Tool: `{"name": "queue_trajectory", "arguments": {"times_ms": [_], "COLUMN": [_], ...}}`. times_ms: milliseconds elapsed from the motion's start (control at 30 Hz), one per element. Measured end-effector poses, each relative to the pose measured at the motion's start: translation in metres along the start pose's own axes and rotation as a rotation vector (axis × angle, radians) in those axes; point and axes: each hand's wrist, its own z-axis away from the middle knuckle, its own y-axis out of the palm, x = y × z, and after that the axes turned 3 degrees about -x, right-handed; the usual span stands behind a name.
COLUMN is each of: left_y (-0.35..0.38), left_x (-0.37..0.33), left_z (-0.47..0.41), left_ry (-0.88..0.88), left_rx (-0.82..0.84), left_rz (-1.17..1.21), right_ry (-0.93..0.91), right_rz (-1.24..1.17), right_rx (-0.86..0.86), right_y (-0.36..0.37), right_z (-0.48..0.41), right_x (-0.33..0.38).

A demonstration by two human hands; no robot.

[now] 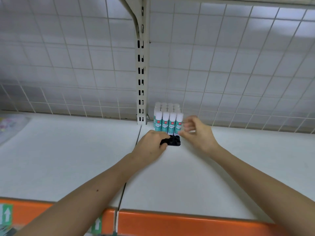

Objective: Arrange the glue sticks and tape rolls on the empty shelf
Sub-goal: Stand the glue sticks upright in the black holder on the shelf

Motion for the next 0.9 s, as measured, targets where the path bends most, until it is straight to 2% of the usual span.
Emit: {"name": "queue_trajectory", "arguments": {"times_ms": [100, 167, 900], "left_y": [0.001, 0.002, 0.001], "left_x": [0.003, 0.004, 0.005], "left_z": [0.000, 0.000, -0.005], "left_ry": [-0.034, -0.043, -0.096], "left_rx": [0.024, 0.024, 0.023], "left_rz": [-0.033, -0.042, -0.067], "right_ry": [-0.066, -0.103, -0.090], "right_rz": [0.199, 0.264, 0.313], "right_rx": [0.186, 0.231, 0.250], "right_y": [0.005, 0.011, 0.015], "right_z": [0.009, 0.011, 0.002], "right_x": [-0.004, -0.003, 0.004]}}
